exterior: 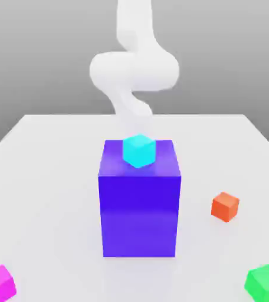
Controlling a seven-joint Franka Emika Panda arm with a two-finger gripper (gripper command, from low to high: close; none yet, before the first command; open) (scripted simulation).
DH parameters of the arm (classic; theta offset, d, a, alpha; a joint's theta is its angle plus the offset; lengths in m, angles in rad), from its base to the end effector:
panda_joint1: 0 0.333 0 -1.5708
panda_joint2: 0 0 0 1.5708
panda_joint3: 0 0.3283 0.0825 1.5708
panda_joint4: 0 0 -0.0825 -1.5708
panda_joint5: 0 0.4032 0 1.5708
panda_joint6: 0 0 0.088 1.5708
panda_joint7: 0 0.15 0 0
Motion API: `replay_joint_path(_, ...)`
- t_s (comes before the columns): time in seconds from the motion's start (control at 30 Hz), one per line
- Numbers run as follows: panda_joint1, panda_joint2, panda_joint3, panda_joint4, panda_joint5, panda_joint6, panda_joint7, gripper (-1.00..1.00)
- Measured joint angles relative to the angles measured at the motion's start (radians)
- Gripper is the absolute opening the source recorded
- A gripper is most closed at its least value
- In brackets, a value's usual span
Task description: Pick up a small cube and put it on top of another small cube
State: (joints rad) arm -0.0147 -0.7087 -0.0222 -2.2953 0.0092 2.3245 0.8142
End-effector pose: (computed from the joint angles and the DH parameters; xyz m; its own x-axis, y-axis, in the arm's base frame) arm 0.4191 -0.0175 0.6602 0.4843 -0.7536 0.4444 -0.5592 -0.6573 -0.5052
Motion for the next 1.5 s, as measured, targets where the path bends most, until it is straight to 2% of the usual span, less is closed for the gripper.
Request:
replay_joint_path(0.63,-0.137,0.695,-0.168,0.036,0.111,0.186,0.079,0.00)
replay_joint_path(1.0,-0.241,1.095,-0.215,0.059,0.183,0.297,0.115,0.00)
replay_joint_path(1.13,-0.285,1.240,-0.172,0.089,0.231,0.395,0.086,0.00)
replay_joint_path(1.17,-0.292,1.261,-0.164,0.094,0.238,0.411,0.081,-1.00)
replay_joint_path(1.37,-0.295,1.272,-0.159,0.097,0.242,0.419,0.078,-1.00)
replay_joint_path(1.5,-0.268,1.171,-0.195,0.072,0.203,0.343,0.107,-1.00)
